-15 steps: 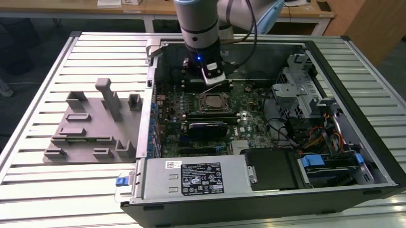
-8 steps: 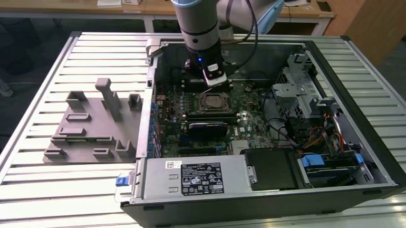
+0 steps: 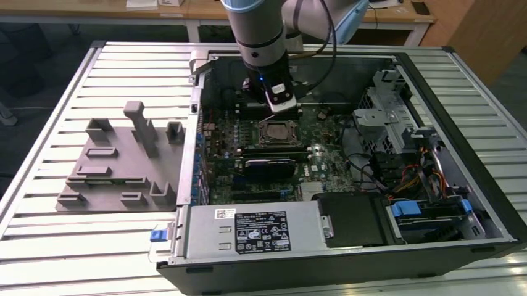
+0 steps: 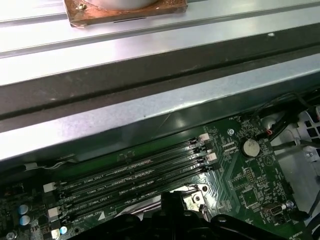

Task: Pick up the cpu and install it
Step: 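Install the first cpu locking lever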

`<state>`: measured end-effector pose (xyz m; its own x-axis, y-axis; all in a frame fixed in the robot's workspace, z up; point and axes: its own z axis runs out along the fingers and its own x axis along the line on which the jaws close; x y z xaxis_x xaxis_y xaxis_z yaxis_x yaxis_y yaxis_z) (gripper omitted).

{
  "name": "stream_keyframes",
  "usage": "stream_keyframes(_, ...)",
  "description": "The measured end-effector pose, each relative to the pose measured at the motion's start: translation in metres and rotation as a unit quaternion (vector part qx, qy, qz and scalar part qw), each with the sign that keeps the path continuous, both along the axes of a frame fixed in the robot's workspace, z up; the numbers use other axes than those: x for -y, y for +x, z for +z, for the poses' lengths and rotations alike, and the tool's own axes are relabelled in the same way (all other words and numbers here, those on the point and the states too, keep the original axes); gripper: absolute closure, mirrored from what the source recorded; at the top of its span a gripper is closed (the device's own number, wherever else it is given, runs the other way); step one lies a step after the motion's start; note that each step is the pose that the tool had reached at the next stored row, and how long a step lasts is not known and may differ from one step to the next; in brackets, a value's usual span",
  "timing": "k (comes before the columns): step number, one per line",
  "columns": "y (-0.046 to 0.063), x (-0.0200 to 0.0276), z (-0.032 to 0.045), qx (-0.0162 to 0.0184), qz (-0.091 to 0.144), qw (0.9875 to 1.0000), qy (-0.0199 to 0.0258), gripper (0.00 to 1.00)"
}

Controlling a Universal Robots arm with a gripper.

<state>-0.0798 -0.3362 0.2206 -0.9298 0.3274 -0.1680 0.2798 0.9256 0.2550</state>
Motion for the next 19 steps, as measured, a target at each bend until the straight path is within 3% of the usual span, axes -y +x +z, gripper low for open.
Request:
stream_keyframes(8,0.0002,-0.0002,-0.0033,0.0001,-0.002,1.0,-0.0005,0.89)
stream_keyframes(19,0.0056,-0.005,-0.0078,0.0001,-0.005,1.0,-0.0038,0.89)
